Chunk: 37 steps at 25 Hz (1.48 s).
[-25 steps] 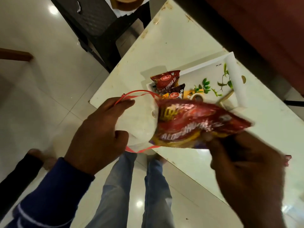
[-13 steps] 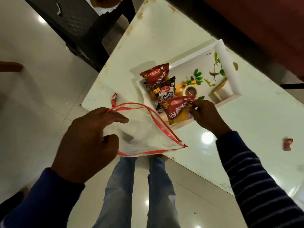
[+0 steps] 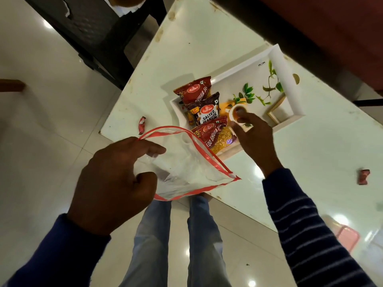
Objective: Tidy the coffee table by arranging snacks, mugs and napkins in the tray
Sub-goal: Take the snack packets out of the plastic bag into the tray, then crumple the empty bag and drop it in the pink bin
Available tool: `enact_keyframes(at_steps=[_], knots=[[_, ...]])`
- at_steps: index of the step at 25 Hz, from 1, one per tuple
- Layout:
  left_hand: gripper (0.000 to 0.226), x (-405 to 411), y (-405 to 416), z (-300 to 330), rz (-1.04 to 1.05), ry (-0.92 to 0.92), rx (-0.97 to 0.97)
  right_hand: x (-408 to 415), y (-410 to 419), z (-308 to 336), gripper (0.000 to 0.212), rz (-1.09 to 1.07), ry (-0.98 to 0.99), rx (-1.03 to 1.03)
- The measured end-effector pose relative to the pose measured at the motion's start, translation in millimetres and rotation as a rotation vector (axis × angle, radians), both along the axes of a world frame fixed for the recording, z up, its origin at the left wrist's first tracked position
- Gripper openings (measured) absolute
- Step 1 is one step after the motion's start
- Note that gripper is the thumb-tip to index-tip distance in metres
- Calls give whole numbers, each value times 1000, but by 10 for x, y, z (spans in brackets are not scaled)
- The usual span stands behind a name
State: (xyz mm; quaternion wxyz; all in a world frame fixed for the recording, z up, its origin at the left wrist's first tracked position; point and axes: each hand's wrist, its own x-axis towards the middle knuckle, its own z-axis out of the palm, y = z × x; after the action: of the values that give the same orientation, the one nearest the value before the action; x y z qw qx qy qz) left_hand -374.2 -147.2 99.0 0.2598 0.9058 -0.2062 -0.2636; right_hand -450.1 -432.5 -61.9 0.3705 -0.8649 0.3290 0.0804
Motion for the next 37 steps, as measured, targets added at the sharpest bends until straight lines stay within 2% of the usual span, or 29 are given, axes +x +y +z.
enact_keyframes(at_steps=[2,3,4,6,8,9,10,12,13,15,17,19,21,22,24,25,26,27,29,30,32,33,35,37], knots=[[42,18,-3,5,2,-43,12,-138,101,413,39,-25,-95,168],[41,25,-10,17,6,-60,18,-241,170,648,49,45,-100,244],[39,32,-14,19,12,-76,19,-329,258,888,69,156,-73,269],[35,42,-26,9,15,-90,-10,-426,464,1249,107,401,-29,147],[28,38,-31,15,17,-64,-103,-451,702,1410,121,551,-20,-66],[25,49,-30,29,24,-38,-168,-436,817,1446,115,576,-4,-122],[24,64,-13,48,26,-20,-221,-409,909,1473,99,576,24,-133],[23,95,70,46,44,3,-313,-379,975,1502,53,510,52,-53],[21,125,129,21,112,40,-386,-377,959,1524,38,454,28,24],[26,173,276,-12,430,179,-562,-354,879,1572,24,358,-64,192],[56,102,365,-19,789,301,-750,-306,807,1670,25,240,-173,326],[77,-75,303,9,1015,535,-813,-243,748,1779,18,24,-206,507],[102,-234,173,44,1020,842,-819,-176,751,1822,17,-255,-216,742],[117,-274,102,48,977,1011,-853,-157,763,1817,12,-408,-224,955],[123,-281,-54,61,842,1271,-981,-110,887,1809,30,-538,-218,1517],[119,-247,-106,82,787,1342,-1033,-71,1006,1813,41,-598,-170,1688],[108,-192,-150,119,743,1402,-1068,-25,1124,1791,47,-642,-103,1762],[93,-128,-182,151,707,1458,-1088,6,1232,1757,44,-653,-66,1788],[70,-40,-207,152,649,1472,-1091,37,1358,1707,40,-610,-141,1881],[66,-3,-219,155,652,1425,-1046,61,1380,1707,39,-610,-133,1867],[54,61,-227,114,726,1276,-939,121,1358,1779,33,-612,-20,1659],[45,91,-238,122,773,1226,-919,131,1319,1826,28,-579,9,1457],[37,137,-288,260,856,1171,-931,141,1210,2070,15,-439,-60,924],[40,208,-378,492,921,1198,-979,91,1030,2417,18,-544,-222,512]])
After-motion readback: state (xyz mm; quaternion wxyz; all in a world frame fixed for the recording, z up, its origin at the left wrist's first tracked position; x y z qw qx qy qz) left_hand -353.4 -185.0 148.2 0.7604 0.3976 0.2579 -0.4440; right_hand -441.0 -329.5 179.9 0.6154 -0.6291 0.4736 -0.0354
